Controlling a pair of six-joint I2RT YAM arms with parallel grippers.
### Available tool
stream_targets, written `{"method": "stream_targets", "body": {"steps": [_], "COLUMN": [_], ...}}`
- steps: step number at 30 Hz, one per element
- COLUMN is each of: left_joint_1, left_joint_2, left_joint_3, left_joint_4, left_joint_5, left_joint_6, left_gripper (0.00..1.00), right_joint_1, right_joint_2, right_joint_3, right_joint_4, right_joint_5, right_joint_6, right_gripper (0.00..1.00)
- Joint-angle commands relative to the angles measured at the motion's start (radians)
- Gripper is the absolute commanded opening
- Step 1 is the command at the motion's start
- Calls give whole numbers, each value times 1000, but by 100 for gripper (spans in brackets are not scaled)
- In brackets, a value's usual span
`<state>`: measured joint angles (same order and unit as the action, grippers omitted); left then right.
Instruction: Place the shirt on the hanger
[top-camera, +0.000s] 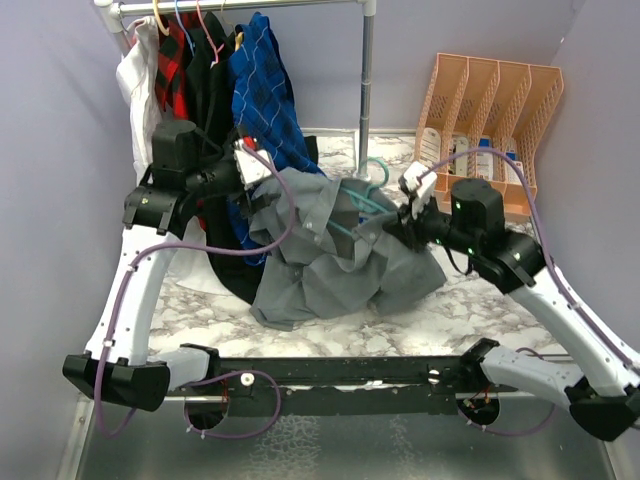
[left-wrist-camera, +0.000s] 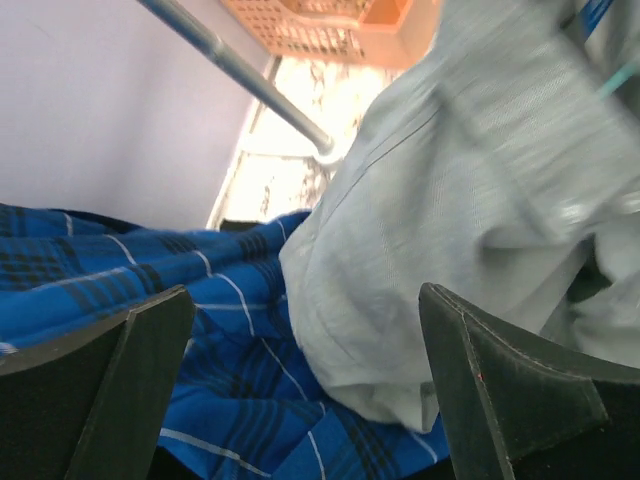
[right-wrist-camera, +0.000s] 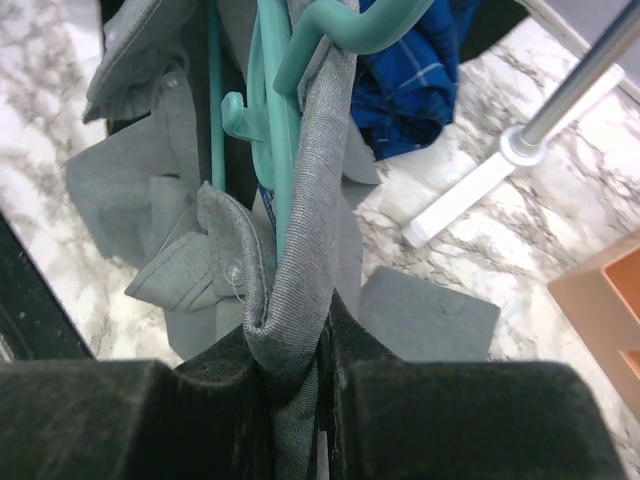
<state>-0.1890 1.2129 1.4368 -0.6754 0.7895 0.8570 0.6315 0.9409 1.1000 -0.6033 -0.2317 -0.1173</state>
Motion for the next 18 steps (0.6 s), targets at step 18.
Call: {"method": "stream_targets", "body": {"steps": [18], "left_joint_1": [226], "left_joint_2": [78], "left_joint_3": [760], "left_joint_4": [-15], "left_joint_5": [-1188], "left_joint_6": [-686], "left_gripper": [99], "right_joint_1": [33], "right_joint_2": [801], "right_joint_3": [1222], "right_joint_4": [-311], "right_joint_5": [621], "right_joint_6": [63], "right_gripper": [1]}}
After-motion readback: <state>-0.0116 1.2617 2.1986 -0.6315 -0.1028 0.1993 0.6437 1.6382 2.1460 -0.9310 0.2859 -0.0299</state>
